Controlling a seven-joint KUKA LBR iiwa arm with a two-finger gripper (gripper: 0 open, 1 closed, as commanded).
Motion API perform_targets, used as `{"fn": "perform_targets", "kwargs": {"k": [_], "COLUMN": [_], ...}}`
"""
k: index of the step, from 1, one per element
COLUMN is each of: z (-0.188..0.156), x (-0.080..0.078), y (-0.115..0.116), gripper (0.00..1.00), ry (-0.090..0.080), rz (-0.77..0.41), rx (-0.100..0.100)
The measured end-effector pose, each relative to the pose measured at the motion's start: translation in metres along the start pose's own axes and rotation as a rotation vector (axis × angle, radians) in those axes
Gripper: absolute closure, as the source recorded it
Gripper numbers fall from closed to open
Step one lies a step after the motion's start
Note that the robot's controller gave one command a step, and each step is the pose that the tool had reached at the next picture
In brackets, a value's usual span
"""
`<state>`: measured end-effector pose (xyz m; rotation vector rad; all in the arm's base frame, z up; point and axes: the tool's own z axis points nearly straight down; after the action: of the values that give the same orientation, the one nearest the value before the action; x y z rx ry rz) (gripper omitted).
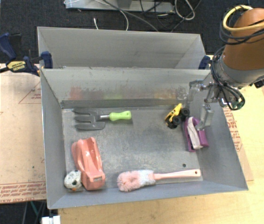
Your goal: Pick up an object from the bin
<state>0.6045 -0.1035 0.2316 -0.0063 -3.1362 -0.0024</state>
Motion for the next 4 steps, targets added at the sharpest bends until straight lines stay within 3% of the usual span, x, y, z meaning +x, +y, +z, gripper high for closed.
{"fn": "perform_targets", "kwargs": {"k": [1, 2, 3, 4], "z": [-0.005, 0.156, 0.135, 0.152], "x": [-0.001, -0.056, -0.047, -0.057], "y": [0.001, -0.034, -0.030, -0.029], "gripper": [0.00, 0.00, 0.00, 0.00], "ry": [-0.008, -0.015, -0.011, -0.025], "rz": [-0.004, -0.145, -0.157, -0.165], "rx": [0.001, -0.002, 0.001, -0.008]}}
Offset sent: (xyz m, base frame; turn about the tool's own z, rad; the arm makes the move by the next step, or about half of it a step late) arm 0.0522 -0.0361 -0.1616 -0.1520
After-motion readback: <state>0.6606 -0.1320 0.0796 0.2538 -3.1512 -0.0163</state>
